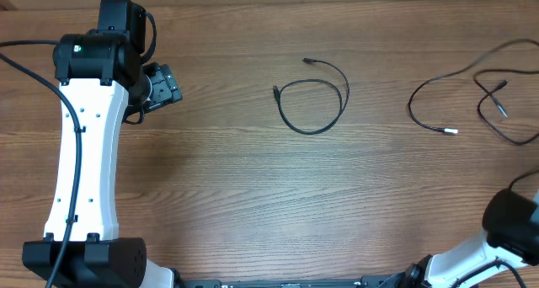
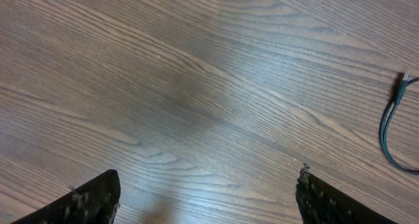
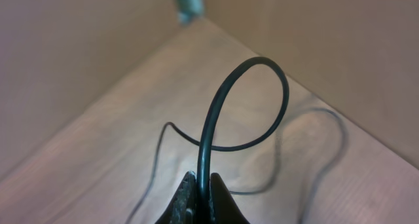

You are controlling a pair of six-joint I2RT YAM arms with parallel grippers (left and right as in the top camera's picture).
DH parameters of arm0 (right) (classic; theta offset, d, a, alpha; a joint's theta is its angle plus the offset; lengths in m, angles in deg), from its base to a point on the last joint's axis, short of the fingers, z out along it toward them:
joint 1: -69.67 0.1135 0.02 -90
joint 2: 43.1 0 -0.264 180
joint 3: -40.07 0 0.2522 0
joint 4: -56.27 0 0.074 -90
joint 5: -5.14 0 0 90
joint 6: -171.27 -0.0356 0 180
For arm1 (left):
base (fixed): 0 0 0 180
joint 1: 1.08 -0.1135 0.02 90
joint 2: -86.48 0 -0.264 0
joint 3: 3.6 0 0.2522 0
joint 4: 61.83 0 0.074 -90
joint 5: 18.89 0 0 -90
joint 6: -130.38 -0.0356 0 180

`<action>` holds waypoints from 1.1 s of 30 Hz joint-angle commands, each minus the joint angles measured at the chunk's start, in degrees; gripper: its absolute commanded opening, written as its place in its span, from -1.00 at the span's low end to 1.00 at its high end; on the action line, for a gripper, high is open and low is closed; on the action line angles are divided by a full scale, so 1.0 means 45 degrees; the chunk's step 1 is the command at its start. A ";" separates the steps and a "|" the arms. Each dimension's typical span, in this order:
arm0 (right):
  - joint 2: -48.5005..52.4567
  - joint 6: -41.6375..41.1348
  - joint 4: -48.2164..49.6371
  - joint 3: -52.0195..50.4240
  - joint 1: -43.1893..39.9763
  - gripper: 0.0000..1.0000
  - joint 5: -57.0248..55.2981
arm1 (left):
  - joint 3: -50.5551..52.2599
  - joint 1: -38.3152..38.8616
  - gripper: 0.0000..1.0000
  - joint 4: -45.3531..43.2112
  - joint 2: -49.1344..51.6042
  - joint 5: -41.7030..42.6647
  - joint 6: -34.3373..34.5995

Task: Untangle cables
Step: 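Pull the strand to the right side of the table with the right gripper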

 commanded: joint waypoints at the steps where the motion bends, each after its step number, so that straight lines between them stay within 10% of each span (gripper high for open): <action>1: 0.0549 -0.1632 -0.0481 -0.0087 -0.0699 -0.93 -0.2438 | 0.0010 0.0005 0.70 0.0092 -0.0029 0.0034 0.0185; 18: 0.0923 -0.3138 -0.0631 -0.0097 -0.1948 -0.88 -0.1389 | 0.0010 0.0005 0.70 0.0039 -0.0029 0.0355 0.0219; 33: 0.1001 0.0670 -0.1685 -0.0238 -0.0903 0.49 0.8315 | 0.0010 0.0005 0.72 0.0019 -0.0029 0.0350 0.0219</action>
